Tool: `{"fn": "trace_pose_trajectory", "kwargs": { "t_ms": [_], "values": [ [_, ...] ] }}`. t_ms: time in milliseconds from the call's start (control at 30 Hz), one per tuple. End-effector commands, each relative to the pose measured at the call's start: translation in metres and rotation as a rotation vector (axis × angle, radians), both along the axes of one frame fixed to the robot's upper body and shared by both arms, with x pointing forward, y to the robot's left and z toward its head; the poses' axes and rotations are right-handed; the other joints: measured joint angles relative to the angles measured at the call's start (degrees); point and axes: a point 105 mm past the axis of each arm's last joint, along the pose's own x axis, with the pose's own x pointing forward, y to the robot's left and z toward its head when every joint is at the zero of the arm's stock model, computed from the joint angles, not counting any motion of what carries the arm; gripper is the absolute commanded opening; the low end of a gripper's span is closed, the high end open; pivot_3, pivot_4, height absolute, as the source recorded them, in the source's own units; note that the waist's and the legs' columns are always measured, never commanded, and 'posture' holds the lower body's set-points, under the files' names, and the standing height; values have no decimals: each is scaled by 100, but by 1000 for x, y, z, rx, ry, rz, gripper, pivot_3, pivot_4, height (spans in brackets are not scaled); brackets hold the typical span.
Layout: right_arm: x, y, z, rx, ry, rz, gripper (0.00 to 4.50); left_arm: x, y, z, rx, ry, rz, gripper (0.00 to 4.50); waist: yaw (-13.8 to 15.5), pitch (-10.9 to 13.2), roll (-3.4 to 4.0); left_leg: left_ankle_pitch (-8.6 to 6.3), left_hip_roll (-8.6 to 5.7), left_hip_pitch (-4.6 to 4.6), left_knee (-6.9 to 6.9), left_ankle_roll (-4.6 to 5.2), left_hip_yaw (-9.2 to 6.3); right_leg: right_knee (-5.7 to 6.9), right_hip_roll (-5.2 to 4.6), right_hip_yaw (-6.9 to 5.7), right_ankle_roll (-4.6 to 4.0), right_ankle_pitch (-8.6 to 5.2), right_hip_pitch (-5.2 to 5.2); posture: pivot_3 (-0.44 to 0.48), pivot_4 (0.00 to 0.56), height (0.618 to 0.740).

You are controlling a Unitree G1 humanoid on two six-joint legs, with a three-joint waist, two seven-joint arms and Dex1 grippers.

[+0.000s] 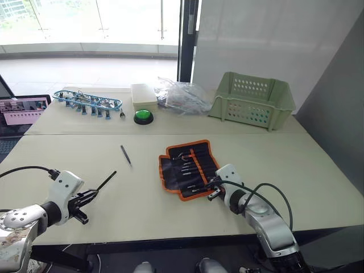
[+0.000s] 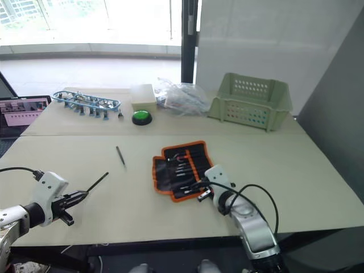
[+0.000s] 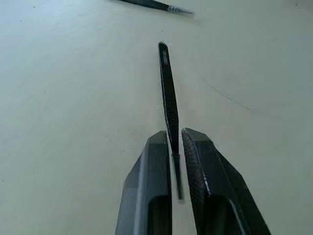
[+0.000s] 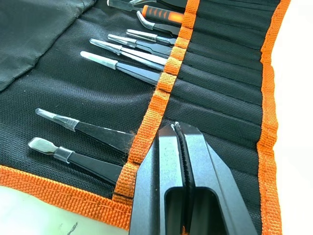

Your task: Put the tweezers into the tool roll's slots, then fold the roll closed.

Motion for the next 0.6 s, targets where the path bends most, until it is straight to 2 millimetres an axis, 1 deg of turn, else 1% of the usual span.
{"fn": "trace_pose_trajectory", "kwargs": {
  "t_ms": [33, 100, 167, 267, 333, 400, 433, 600],
  "values": [
    [-6, 7, -19, -1, 72, 27, 0, 3, 5, 20, -38, -83, 17, 1905, -34, -1, -2, 0, 1, 0, -2, 0, 2, 3, 1, 0, -2, -1, -2, 0, 150, 725],
    [-6, 9, -19, 4, 73, 29, 0, 1, 10, 27, -83, -88, 13, 2556, -48, -2, -5, 0, 4, -1, -5, 0, 4, 10, 5, 0, -1, 0, -7, 0, 150, 725],
    [-7, 11, -20, 8, 75, 29, 0, -2, 18, 28, -106, -75, 14, 2556, -60, -2, -4, 0, 5, 1, -9, 0, 4, 13, 7, -1, 6, 4, -9, 0, 150, 725],
    [-8, 10, -21, 11, 76, 25, 0, -6, 33, 20, -91, -40, 36, 2556, -68, -1, -1, 0, 5, 4, -12, 0, 4, 14, 8, -1, -9, -5, -10, 0, 150, 725],
    [-8, 10, -21, 11, 76, 21, 0, -7, 38, 13, -91, -30, 48, 2556, -67, 0, -1, 0, 5, 5, -12, 0, 5, 13, 6, -1, -13, -7, -9, 0, 150, 725],
    [-8, 9, -21, 12, 75, 18, 0, -7, 38, 6, -90, -19, 45, 2556, -62, 0, -5, -1, 5, 4, -12, 0, 5, 12, 5, -2, -15, -9, -9, 0, 150, 725],
    [-8, 9, -21, 13, 75, 16, 0, -7, 35, 3, -97, -16, 35, 2556, -57, 0, -5, -1, 6, 4, -12, -1, 5, 12, 4, -2, -15, -9, -9, 0, 150, 725],
    [-8, 8, -22, 12, 75, 10, 0, -6, 23, 2, -132, -30, 24, 2556, -50, 0, -5, -1, 7, 3, -12, -1, 5, 11, 2, -2, -16, -9, -10, 0, 150, 725]
  ]
}}
